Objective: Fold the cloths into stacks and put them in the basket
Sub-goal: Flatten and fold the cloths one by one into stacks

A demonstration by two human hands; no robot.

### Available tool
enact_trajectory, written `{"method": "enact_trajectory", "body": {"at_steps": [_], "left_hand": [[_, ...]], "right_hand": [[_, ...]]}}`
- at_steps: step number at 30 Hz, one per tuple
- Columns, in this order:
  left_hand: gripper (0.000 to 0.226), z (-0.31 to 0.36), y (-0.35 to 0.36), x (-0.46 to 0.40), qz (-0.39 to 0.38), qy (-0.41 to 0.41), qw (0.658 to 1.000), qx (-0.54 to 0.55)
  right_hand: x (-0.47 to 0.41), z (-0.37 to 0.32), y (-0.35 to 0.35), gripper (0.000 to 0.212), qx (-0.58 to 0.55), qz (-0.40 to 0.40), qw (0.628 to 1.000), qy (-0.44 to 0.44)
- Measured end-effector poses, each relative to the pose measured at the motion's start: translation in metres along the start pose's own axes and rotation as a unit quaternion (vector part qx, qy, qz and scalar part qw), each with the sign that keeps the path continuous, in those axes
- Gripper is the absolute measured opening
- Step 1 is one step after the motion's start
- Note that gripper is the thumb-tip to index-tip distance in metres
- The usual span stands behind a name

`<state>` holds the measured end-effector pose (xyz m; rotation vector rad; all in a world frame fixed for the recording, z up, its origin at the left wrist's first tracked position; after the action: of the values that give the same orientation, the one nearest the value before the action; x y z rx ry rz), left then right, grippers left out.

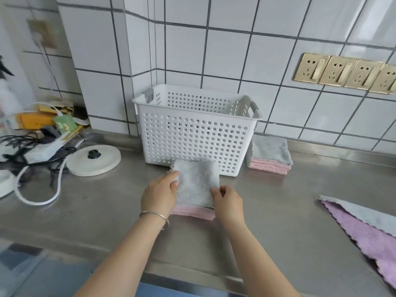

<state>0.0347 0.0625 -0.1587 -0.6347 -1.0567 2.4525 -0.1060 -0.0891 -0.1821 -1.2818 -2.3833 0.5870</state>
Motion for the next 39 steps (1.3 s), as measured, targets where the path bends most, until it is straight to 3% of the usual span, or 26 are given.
{"method": "enact_trajectory", "body": {"at_steps": [8, 12, 14, 16, 18, 21, 28, 31, 33, 35, 37, 39], "left_hand": [[0.031, -0.017, -0.001, -0.011, -0.003, -0.007, 1.0, 0.022], [0.032, -0.02, -0.002, -0.007, -0.013, -0.022, 0.999, -0.023], [0.034, -0.019, -0.012, -0.002, 0.032, -0.023, 0.995, -0.092], [0.045, 0.003, -0.013, -0.002, 0.047, 0.04, 0.989, -0.136], [0.051, 0.02, 0.014, -0.008, -0.046, 0.096, 0.981, -0.165], [0.058, 0.015, 0.047, -0.009, -0.171, 0.099, 0.953, -0.228], [0.061, -0.013, 0.054, -0.004, -0.212, 0.046, 0.956, -0.199], [0.061, -0.01, 0.046, -0.004, -0.245, 0.029, 0.94, -0.237], [0.059, 0.009, 0.036, -0.007, -0.241, 0.038, 0.929, -0.279], [0.052, 0.039, 0.019, -0.009, -0.176, 0.066, 0.939, -0.29], [0.047, 0.091, 0.022, -0.005, -0.11, 0.126, 0.961, -0.221], [0.043, 0.135, 0.048, 0.013, -0.124, 0.142, 0.979, -0.084]], "right_hand": [[-0.002, -0.008, 0.001, 0.029, -0.011, 0.034, 0.999, -0.028], [-0.001, -0.007, 0.01, 0.037, 0.085, 0.019, 0.996, -0.031], [0.004, -0.02, 0.01, 0.047, 0.17, 0.064, 0.977, -0.114], [0.013, -0.047, 0.013, 0.054, 0.201, 0.098, 0.942, -0.251], [0.014, -0.063, 0.028, 0.056, 0.237, 0.049, 0.917, -0.316], [0.003, -0.047, 0.058, 0.054, 0.341, -0.063, 0.89, -0.295], [-0.014, -0.022, 0.079, 0.061, 0.306, -0.137, 0.922, -0.193], [-0.006, -0.031, 0.07, 0.062, 0.279, -0.167, 0.923, -0.205], [-0.002, -0.032, 0.032, 0.061, 0.222, -0.132, 0.941, -0.218], [0.004, -0.021, -0.024, 0.055, 0.17, -0.042, 0.957, -0.23], [0.01, 0.017, -0.099, 0.049, 0.161, 0.09, 0.962, -0.2], [0.021, 0.063, -0.171, 0.042, 0.212, 0.244, 0.933, -0.161]]}}
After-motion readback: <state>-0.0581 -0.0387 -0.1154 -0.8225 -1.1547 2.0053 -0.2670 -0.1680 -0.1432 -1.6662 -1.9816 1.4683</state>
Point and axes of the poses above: each hand's wrist, its own x-axis away from the middle knuckle, its own y-axis out of the palm, z = x × y, the point moved 10 cm from there along -x, towards the middle knuckle, and after that the axes turned 4 degrees about y, right-handed, at the moved point
